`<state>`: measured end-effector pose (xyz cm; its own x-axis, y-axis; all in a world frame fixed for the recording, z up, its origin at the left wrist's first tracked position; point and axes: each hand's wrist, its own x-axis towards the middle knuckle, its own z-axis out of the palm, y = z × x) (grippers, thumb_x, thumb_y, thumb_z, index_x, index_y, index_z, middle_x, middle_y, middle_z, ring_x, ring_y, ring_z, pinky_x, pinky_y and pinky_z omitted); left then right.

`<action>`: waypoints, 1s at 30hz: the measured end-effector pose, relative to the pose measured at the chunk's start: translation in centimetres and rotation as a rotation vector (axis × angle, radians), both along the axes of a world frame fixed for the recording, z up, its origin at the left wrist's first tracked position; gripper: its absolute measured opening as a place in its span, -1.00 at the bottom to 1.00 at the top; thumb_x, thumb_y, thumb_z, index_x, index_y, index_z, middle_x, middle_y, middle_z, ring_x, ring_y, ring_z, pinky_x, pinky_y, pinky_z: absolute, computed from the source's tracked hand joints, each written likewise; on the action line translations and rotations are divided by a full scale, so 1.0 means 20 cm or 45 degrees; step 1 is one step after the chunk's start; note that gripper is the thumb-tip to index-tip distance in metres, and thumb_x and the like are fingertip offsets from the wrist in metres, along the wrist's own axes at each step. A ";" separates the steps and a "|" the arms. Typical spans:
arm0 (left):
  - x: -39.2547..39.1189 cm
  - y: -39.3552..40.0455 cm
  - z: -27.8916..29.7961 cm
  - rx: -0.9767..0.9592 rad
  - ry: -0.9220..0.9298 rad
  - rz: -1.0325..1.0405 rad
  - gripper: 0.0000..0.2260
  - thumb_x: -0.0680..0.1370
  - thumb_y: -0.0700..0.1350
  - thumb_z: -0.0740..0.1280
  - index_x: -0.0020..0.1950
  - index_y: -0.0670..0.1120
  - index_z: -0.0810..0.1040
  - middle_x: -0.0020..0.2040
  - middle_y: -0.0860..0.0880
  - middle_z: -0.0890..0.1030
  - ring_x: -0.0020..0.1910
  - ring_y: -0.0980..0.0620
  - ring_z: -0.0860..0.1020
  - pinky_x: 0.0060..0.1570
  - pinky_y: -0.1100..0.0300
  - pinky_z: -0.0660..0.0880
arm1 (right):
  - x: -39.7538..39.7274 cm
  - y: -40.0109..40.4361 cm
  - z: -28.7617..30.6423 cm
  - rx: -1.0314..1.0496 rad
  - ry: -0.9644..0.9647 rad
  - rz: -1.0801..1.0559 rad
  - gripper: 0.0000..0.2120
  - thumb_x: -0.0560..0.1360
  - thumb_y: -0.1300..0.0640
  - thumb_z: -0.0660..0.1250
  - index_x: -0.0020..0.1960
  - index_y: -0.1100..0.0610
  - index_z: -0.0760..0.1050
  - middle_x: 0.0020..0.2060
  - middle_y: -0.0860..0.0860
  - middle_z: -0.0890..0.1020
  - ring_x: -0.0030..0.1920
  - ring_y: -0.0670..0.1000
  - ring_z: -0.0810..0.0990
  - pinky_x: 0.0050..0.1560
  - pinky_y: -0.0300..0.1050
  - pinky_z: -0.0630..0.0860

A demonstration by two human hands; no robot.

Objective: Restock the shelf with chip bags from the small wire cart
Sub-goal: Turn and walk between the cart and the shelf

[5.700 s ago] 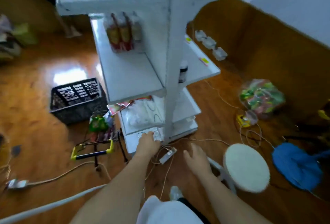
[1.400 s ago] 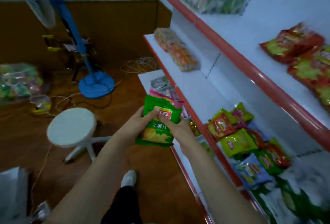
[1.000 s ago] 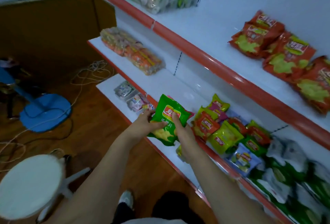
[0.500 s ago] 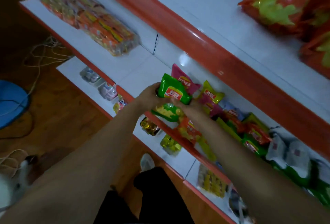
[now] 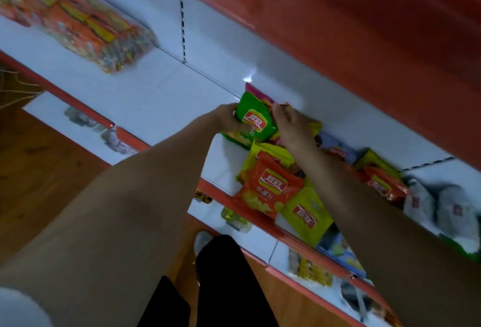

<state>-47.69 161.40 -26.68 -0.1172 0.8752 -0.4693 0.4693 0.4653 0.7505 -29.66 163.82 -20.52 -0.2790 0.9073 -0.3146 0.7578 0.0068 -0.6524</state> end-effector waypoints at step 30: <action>0.81 -3.80 1.12 -0.136 0.451 2.233 -0.25 0.44 0.25 0.42 0.54 0.03 0.24 0.46 -0.14 0.37 0.43 -0.14 0.37 0.37 -0.03 0.37 | -0.49 -2.98 0.84 -0.194 0.208 2.098 -0.40 0.60 -0.20 0.12 0.53 0.09 0.21 0.50 0.07 0.31 0.47 0.12 0.29 0.42 0.02 0.25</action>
